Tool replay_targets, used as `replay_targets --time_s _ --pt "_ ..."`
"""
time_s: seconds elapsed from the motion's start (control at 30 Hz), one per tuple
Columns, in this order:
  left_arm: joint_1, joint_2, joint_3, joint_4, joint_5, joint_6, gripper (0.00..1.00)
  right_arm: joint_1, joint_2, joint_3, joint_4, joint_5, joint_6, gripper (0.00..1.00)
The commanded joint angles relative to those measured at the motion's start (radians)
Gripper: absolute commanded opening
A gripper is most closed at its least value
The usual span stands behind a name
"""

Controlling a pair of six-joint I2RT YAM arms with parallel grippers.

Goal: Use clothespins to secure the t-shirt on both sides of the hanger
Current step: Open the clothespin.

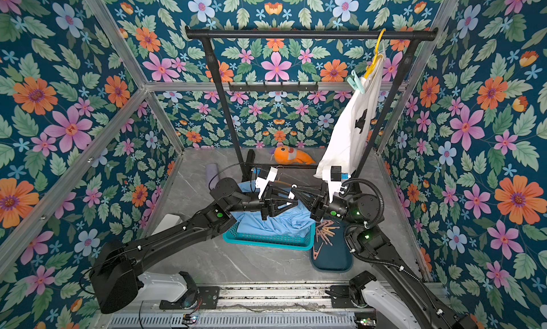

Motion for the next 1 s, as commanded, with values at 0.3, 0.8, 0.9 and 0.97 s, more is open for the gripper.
replay_targets --time_s 0.3,0.8,0.9,0.97 --pt "-0.003 0.002 0.012 -0.034 -0.023 0.036 0.00 0.001 -0.028 -0.004 -0.051 0.035 -0.016 0.14" --pt "-0.004 -0.024 0.020 -0.153 -0.084 0.159 0.00 -0.002 -0.160 0.149 -0.594 0.263 0.009 0.86" --pt "-0.004 -0.025 0.026 -0.150 -0.055 0.168 0.00 -0.001 -0.109 0.181 -0.583 0.132 0.070 0.99" --pt "-0.003 -0.025 0.030 -0.135 -0.029 0.164 0.00 -0.002 -0.074 0.200 -0.579 0.077 0.096 1.00"
